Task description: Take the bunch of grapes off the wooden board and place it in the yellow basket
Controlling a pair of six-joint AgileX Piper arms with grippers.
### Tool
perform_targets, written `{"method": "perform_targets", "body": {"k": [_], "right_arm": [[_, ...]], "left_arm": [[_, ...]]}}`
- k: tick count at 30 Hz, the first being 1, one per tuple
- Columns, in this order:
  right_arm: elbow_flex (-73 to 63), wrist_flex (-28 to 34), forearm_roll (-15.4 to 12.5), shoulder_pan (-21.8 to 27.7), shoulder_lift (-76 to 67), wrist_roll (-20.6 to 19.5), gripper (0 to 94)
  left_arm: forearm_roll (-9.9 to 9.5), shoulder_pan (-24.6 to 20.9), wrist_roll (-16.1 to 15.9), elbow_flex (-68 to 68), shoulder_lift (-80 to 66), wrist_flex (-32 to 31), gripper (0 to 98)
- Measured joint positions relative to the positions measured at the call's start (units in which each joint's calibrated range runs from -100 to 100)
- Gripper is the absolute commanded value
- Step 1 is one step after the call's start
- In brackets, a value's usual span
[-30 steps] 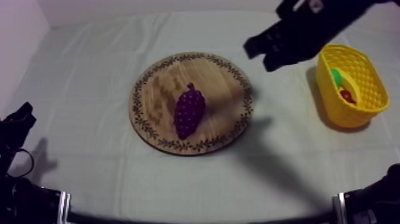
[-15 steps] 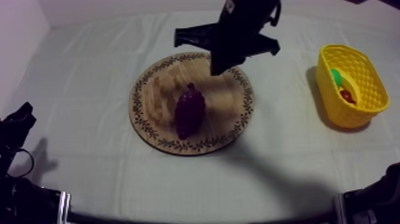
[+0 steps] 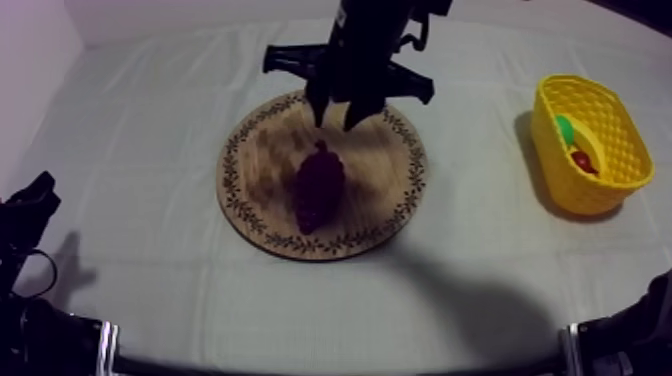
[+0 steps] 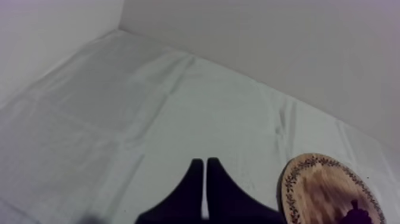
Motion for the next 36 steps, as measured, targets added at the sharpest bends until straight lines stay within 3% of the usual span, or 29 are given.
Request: {"method": "perform_targets", "body": {"k": [4,8,19,36], "right_arm": [[-0.53,1.34,-0.49,0.11,0.04,0.07,57.0],[-1.21,2.35,-0.68,0.35,0.16,0.00,61.8],[-1.40,3.34,-1.21,0.62,2.90,-0.37,65.1],[-4.05,-0.73,-3.72,-0.02,16.70,0.11,65.5]], "left_arm": [[0.00,0.00,0.00,0.00,0.00,0.00,0.0],[0.00,0.00,0.00,0.00,0.00,0.00,0.0],[0.00,0.00,0.00,0.00,0.00,0.00,0.0],[0.00,0.00,0.00,0.00,0.00,0.00,0.0]]}}
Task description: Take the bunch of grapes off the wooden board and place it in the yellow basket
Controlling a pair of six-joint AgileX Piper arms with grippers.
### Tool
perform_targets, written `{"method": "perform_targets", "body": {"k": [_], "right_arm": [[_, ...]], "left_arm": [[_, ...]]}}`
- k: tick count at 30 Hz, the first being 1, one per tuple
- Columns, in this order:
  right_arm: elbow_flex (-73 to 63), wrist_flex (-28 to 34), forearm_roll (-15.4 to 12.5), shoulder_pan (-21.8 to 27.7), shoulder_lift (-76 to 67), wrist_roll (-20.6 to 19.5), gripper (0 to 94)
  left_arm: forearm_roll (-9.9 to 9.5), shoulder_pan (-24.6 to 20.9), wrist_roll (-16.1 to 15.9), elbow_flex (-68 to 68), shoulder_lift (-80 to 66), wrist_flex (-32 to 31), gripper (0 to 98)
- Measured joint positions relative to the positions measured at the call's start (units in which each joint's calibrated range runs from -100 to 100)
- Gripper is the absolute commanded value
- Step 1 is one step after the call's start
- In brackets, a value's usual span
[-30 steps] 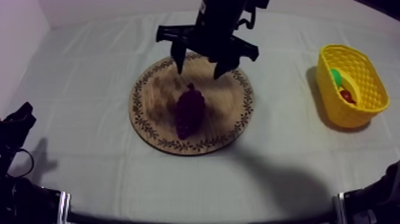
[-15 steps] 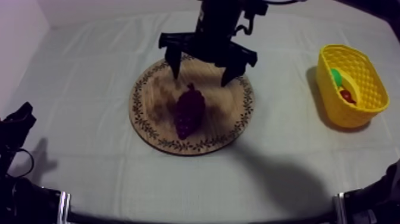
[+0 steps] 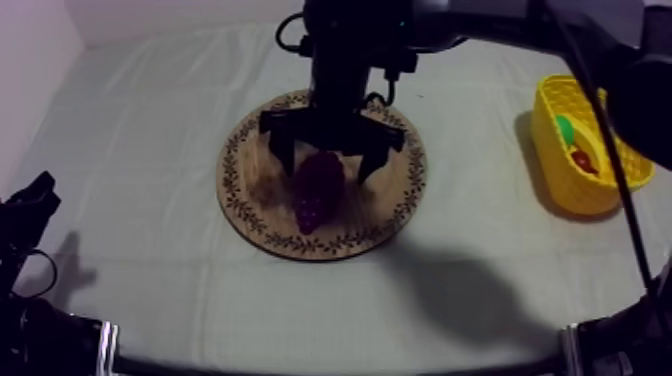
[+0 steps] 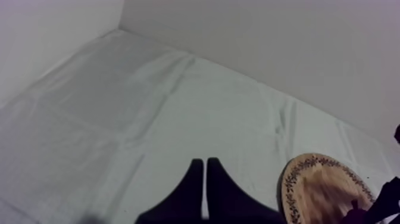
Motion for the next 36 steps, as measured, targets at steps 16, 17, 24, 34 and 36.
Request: {"method": "perform_targets", "body": {"k": [16,17,24,34,36], "right_arm": [[-6.66,-0.18,-0.49,0.16,9.17,-0.03,61.1],[-7.00,-0.24,-0.24,0.29,9.44,0.00,59.4],[-7.42,-1.32,0.16,0.58,10.46,0.50,45.3],[-4.47,-2.12,-0.20,0.00,8.35,0.94,39.8],[-4.19,-2.12,-0.11,0.00,6.94,1.11,39.8]], "left_arm": [[0.00,0.00,0.00,0.00,0.00,0.00,0.0],[0.00,0.00,0.00,0.00,0.00,0.00,0.0],[0.00,0.00,0.00,0.00,0.00,0.00,0.0],[0.00,0.00,0.00,0.00,0.00,0.00,0.0],[0.00,0.00,0.00,0.00,0.00,0.00,0.0]]}}
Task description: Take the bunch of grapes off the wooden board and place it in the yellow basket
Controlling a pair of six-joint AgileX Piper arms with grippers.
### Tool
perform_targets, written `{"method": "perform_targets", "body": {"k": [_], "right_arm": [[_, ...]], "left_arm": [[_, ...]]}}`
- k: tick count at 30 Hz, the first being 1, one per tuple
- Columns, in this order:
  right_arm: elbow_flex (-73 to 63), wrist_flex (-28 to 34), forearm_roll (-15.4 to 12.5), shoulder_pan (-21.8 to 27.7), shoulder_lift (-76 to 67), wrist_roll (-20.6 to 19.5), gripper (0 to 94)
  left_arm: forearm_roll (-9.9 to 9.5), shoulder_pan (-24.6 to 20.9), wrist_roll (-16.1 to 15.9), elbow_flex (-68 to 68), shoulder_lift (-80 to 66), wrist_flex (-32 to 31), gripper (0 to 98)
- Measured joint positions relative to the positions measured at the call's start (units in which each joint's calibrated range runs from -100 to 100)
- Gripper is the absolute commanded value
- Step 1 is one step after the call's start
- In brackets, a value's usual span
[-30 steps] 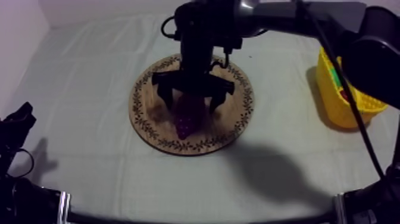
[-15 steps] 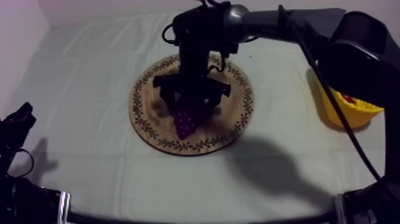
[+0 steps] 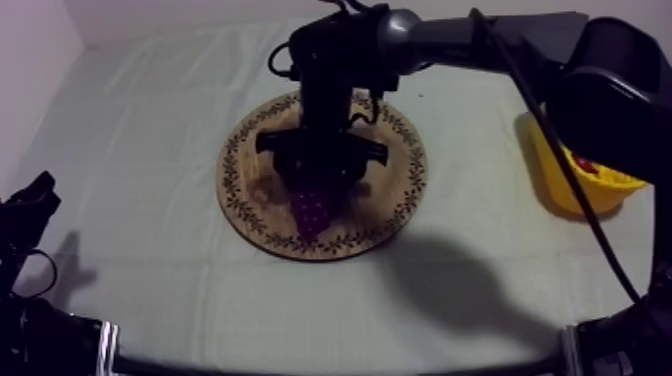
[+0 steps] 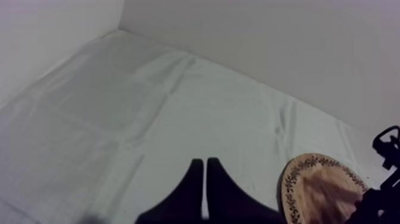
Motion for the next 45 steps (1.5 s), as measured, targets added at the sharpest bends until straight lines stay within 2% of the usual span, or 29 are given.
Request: {"method": "perform_targets", "body": {"k": [9,21,30,36,45], "right_arm": [[0.15,3.68,1.38,0.57,-8.79,1.79,40.9],[0.23,9.72,4.65,1.35,-21.67,6.73,42.2],[5.86,10.34,6.24,3.25,-27.83,9.48,43.5],[11.83,10.34,8.28,6.68,-31.90,12.30,44.1],[20.33,9.96,11.85,15.89,-36.77,17.79,44.7]], "left_arm": [[0.00,0.00,0.00,0.00,0.00,0.00,0.0],[0.00,0.00,0.00,0.00,0.00,0.00,0.0],[0.00,0.00,0.00,0.00,0.00,0.00,0.0],[0.00,0.00,0.00,0.00,0.00,0.00,0.0],[0.00,0.00,0.00,0.00,0.00,0.00,0.0]]}}
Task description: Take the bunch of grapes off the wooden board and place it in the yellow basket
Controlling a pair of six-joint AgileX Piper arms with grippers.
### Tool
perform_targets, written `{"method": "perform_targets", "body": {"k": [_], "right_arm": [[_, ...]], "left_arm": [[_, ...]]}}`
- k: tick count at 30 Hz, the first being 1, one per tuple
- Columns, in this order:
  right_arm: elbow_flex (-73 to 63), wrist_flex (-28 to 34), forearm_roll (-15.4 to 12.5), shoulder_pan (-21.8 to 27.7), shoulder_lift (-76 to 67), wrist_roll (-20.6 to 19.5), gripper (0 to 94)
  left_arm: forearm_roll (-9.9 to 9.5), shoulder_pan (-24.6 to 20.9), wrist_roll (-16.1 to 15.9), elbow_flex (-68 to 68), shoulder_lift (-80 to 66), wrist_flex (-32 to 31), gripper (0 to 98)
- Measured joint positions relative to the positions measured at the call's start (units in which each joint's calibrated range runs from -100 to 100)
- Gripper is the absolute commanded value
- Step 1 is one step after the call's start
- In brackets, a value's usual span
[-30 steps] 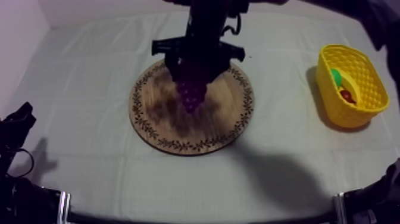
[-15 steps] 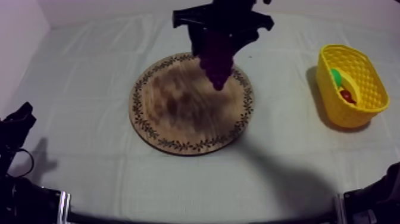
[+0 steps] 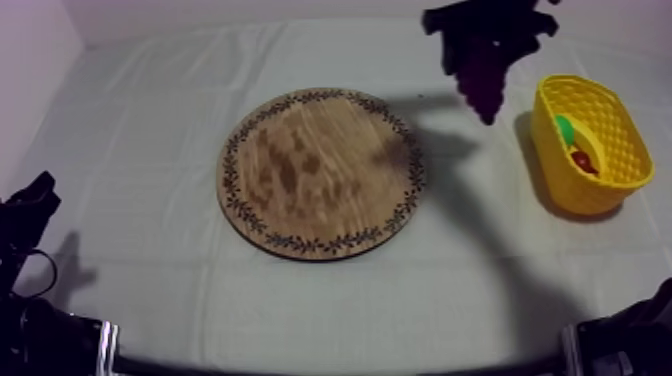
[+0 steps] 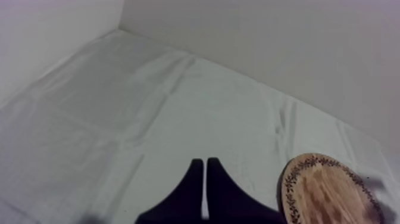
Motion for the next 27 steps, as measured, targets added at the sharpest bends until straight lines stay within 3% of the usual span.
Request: {"method": "perform_targets", "body": {"k": [16,27], "right_arm": [[9.94,-6.61,5.72,15.69,-4.85,6.27,46.2],[14.02,-9.28,7.58,20.41,-5.14,7.28,46.8]], "left_arm": [[0.00,0.00,0.00,0.00,0.00,0.00,0.0],[0.00,0.00,0.00,0.00,0.00,0.00,0.0]]}}
